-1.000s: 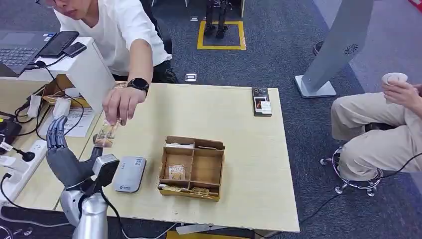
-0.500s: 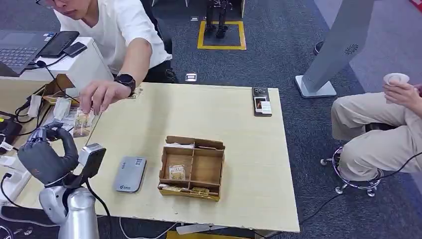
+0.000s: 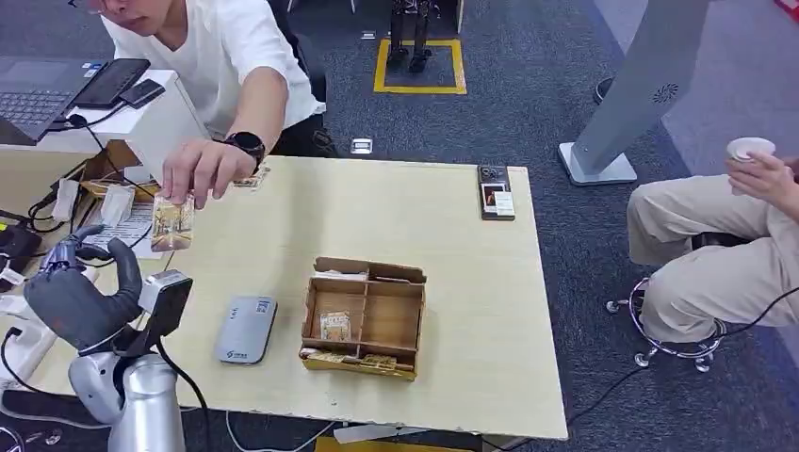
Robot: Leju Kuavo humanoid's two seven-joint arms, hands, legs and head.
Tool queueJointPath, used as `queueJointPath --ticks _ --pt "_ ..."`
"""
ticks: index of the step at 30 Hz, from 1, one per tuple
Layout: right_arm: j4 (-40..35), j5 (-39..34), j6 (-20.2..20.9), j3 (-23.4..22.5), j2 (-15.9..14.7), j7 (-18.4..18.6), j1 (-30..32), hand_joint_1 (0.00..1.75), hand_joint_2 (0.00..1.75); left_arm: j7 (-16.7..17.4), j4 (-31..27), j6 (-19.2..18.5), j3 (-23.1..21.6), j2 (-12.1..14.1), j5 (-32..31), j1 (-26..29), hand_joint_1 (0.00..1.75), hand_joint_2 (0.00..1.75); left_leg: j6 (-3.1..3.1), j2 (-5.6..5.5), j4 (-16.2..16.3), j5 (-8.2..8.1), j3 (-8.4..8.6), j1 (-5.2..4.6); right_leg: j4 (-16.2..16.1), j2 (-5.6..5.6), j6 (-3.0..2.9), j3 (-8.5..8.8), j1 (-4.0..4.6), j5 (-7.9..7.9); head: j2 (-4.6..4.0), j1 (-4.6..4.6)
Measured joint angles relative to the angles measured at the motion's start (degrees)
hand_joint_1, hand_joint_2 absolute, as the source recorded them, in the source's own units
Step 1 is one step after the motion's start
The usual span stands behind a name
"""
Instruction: Pass the card to the sensor for recognition and then transmit it.
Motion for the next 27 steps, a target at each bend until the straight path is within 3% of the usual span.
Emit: queueJointPath --ticks 18,22,27 --pt "0.1 0.3 0.0 0.0 0.0 -0.6 -0.2 0.00 1.75 3.7 -1.0 0.0 0.0 0.0 -4.2 0.1 0.00 1.75 0.00 0.00 0.0 0.00 0.00 0.00 0.0 0.00 0.00 0.00 0.00 0.00 0.00 0.02" --pt "0.2 0.3 0.0 0.0 -0.1 -0.7 -0.2 0.00 1.75 3.5 -1.1 0.0 0.0 0.0 -3.6 0.1 0.00 1.75 0.00 0.00 0.0 0.00 0.00 0.00 0.0 0.00 0.00 0.00 0.00 0.00 0.00 0.00" --pt "0.3 0.0 0.0 0.0 -0.2 -1.0 -0.2 0.00 1.75 0.2 -2.2 0.0 0.0 0.0 1.6 0.1 0.00 1.75 0.00 0.00 0.0 0.00 0.00 0.00 0.0 0.00 0.00 0.00 0.00 0.00 0.00 0.00"
